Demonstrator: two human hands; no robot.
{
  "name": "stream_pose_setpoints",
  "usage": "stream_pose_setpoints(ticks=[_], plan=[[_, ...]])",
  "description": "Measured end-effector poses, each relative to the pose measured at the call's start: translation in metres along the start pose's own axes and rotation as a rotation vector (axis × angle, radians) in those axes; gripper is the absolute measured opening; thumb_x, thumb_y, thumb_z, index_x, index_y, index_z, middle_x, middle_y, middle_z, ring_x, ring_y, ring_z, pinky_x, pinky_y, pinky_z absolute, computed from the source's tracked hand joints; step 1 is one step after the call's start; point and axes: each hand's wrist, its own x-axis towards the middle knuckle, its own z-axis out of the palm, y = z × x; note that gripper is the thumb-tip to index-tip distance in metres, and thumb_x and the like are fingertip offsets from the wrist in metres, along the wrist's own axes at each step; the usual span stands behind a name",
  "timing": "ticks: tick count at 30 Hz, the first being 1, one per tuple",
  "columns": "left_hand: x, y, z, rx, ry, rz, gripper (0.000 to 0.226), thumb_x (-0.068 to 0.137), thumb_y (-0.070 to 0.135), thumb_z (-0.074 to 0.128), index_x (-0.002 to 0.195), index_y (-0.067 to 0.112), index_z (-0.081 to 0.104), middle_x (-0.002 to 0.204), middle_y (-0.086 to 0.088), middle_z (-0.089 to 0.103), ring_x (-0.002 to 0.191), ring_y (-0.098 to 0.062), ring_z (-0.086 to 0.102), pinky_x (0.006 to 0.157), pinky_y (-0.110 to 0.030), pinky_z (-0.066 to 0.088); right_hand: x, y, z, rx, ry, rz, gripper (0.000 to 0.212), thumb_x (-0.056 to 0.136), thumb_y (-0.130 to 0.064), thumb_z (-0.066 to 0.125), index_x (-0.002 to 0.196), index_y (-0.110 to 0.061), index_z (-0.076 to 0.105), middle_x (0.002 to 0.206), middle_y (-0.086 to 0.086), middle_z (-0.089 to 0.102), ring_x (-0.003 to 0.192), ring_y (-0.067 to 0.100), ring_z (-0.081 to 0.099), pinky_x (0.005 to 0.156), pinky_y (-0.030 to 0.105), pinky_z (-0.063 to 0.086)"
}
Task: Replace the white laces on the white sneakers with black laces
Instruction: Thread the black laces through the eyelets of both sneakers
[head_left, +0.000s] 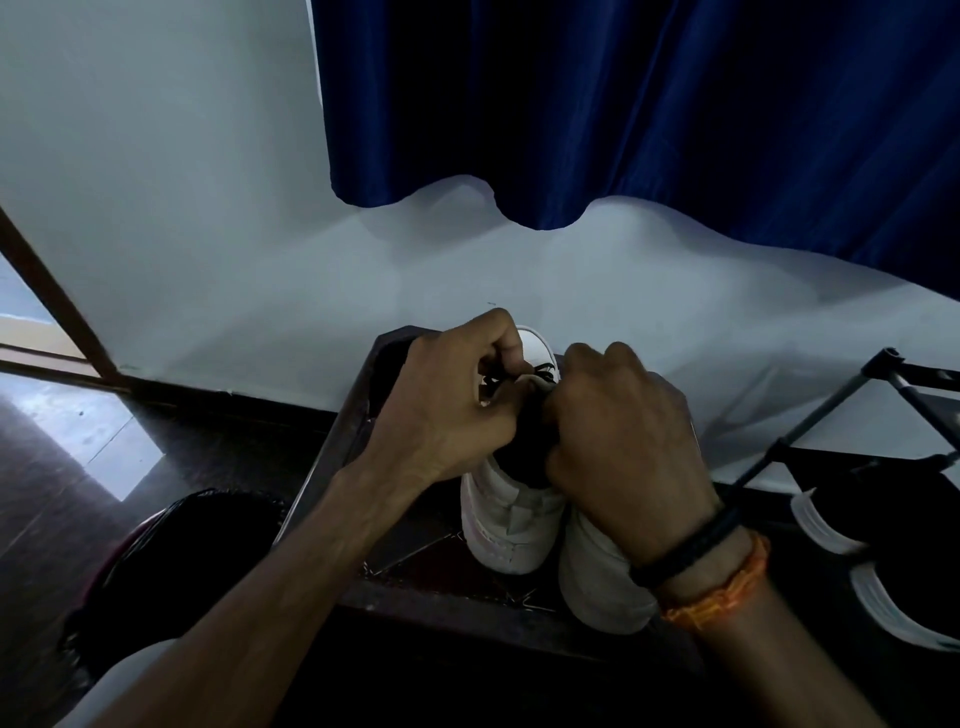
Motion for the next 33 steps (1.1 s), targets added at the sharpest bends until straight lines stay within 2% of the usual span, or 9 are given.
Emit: stream_pose_setpoints(ticks=[3,6,9,11,17,20,23,27,33], plan=[[0.0,-0.002,-0.001,-0.031,0.018,-0.032,0.017,0.081,0.012,0.077,0.081,0.017,0.061,0.086,0.008,0.075,0.088,-0.004,0.071,0.078,-0.027,0.058,0.001,0.001,0.005,0.057,-0.064,-0.103,0.012,0.068,-0.022,0.07,0.063,-0.013,0.063,0.071,0.002,0.048,0.074,0.029,0.055,0.051,0.032,0.026],[0.002,-0.004,-0.002,-0.065,0.012,-0.056,0.017,0.078,0.017,0.08,0.078,0.02,0.063,0.085,0.009,0.076,0.089,-0.002,0.072,0.081,-0.032,0.059,0.001,0.024,-0.021,0.388,-0.271,-0.074,0.015,0.09,-0.026,0.065,0.082,-0.027,0.078,0.086,-0.007,0.065,0.086,0.011,0.06,0.08,0.034,0.047],[0.002,-0.004,-0.003,-0.085,0.019,-0.095,0.023,0.077,0.023,0.086,0.076,0.018,0.063,0.084,0.011,0.076,0.087,0.0,0.071,0.079,-0.025,0.058,-0.004,0.054,-0.046,0.437,-0.069,0.002,0.026,0.085,-0.013,0.075,0.09,-0.038,0.078,0.095,-0.018,0.067,0.086,0.0,0.063,0.081,0.023,0.051],[0.002,-0.004,-0.002,-0.102,0.025,-0.11,0.026,0.076,0.026,0.087,0.076,0.016,0.063,0.084,0.011,0.077,0.088,0.002,0.071,0.077,-0.018,0.056,-0.005,0.061,-0.051,0.415,-0.072,0.017,0.027,0.081,-0.017,0.081,0.09,-0.042,0.076,0.101,-0.02,0.066,0.087,-0.001,0.063,0.08,0.025,0.055],[0.003,-0.003,-0.003,-0.118,0.024,-0.116,0.022,0.077,0.016,0.085,0.076,0.01,0.064,0.083,0.006,0.076,0.086,0.004,0.071,0.069,-0.01,0.049,-0.005,0.052,-0.042,0.381,-0.505,-0.138,0.065,0.07,-0.057,0.081,0.129,-0.056,0.053,0.14,-0.042,0.027,0.126,-0.011,0.038,0.102,0.019,0.04],[0.002,-0.002,-0.004,-0.128,0.028,-0.115,0.024,0.076,0.019,0.087,0.076,0.01,0.065,0.082,0.007,0.076,0.085,0.005,0.07,0.069,-0.008,0.048,-0.009,0.044,-0.047,0.225,-0.535,-0.223,0.079,0.058,-0.065,0.084,0.128,-0.061,0.048,0.133,-0.035,0.022,0.119,-0.006,0.027,0.094,0.02,0.037],[0.002,-0.003,-0.004,-0.126,0.021,-0.117,0.026,0.075,0.025,0.088,0.076,0.013,0.064,0.083,0.009,0.077,0.087,0.004,0.071,0.075,-0.013,0.054,-0.014,0.036,-0.045,0.071,-0.512,-0.232,0.074,0.059,-0.064,0.083,0.124,-0.059,0.049,0.114,-0.029,0.029,0.102,-0.003,0.027,0.08,0.016,0.031],[0.002,-0.004,-0.004,-0.136,0.021,-0.119,0.027,0.075,0.023,0.088,0.076,0.013,0.063,0.085,0.007,0.077,0.088,0.003,0.071,0.078,-0.017,0.056,-0.017,0.031,-0.044,0.029,-0.494,-0.212,0.063,0.065,-0.062,0.08,0.121,-0.057,0.053,0.106,-0.03,0.04,0.1,-0.009,0.027,0.08,0.007,0.026],[0.003,-0.005,-0.004,-0.111,0.021,-0.112,0.024,0.076,0.022,0.087,0.075,0.014,0.064,0.085,0.01,0.077,0.087,0.003,0.071,0.081,-0.021,0.057,-0.007,0.032,-0.035,0.124,-0.368,-0.145,0.032,0.073,-0.052,0.08,0.104,-0.056,0.071,0.096,-0.021,0.066,0.097,0.002,0.056,0.085,0.033,0.049]])
